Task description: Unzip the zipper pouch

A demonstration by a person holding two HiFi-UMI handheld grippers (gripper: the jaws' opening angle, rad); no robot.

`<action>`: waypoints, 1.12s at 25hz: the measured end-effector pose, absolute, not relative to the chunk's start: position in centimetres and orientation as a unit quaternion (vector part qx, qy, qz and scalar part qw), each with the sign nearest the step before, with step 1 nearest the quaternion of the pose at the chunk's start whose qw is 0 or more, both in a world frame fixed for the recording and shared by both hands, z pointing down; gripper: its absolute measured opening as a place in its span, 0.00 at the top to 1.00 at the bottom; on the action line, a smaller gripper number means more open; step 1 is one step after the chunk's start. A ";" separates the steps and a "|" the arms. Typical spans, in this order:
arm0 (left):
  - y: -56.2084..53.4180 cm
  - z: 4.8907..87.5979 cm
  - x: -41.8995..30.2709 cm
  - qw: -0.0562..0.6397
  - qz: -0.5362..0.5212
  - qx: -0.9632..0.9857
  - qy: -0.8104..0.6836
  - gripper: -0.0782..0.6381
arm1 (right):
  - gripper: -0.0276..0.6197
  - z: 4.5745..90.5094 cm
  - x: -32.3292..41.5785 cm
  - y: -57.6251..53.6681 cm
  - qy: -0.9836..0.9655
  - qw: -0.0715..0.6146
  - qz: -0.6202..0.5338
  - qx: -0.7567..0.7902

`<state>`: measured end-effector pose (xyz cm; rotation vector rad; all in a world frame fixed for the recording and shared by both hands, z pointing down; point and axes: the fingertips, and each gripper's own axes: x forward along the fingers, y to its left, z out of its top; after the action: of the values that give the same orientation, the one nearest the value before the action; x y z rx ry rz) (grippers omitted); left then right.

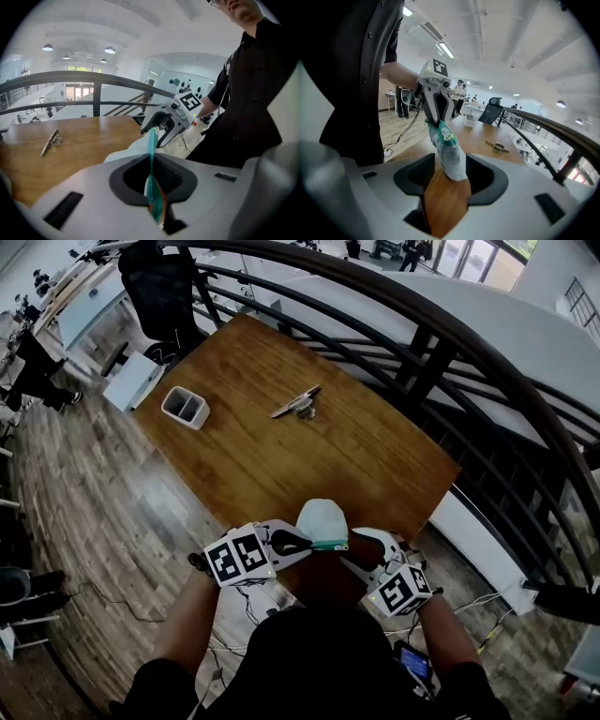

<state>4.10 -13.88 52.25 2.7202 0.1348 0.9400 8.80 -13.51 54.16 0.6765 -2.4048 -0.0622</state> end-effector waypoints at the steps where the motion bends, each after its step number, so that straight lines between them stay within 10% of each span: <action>1: -13.9 52.3 4.0 0.130 0.324 0.936 0.046 0.85 | 0.64 54.2 8.6 -13.6 -0.915 0.316 -0.028 0.250; 7: -13.5 52.7 3.5 0.134 0.329 0.933 0.057 0.85 | 0.65 53.8 7.2 -14.0 -0.924 0.316 -0.057 0.210; 14: -14.9 51.9 2.6 0.131 0.315 0.940 0.019 0.85 | 0.91 52.7 6.1 -13.6 -0.927 0.315 -0.070 0.189; 28: -19.1 47.8 0.2 0.148 0.218 0.953 -0.149 0.78 | 0.94 50.4 6.5 -16.7 -0.919 0.288 -0.017 0.269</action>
<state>0.20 -19.11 47.77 2.7404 -0.4283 0.6267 6.54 -16.74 50.45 0.7183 -2.4540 -0.0452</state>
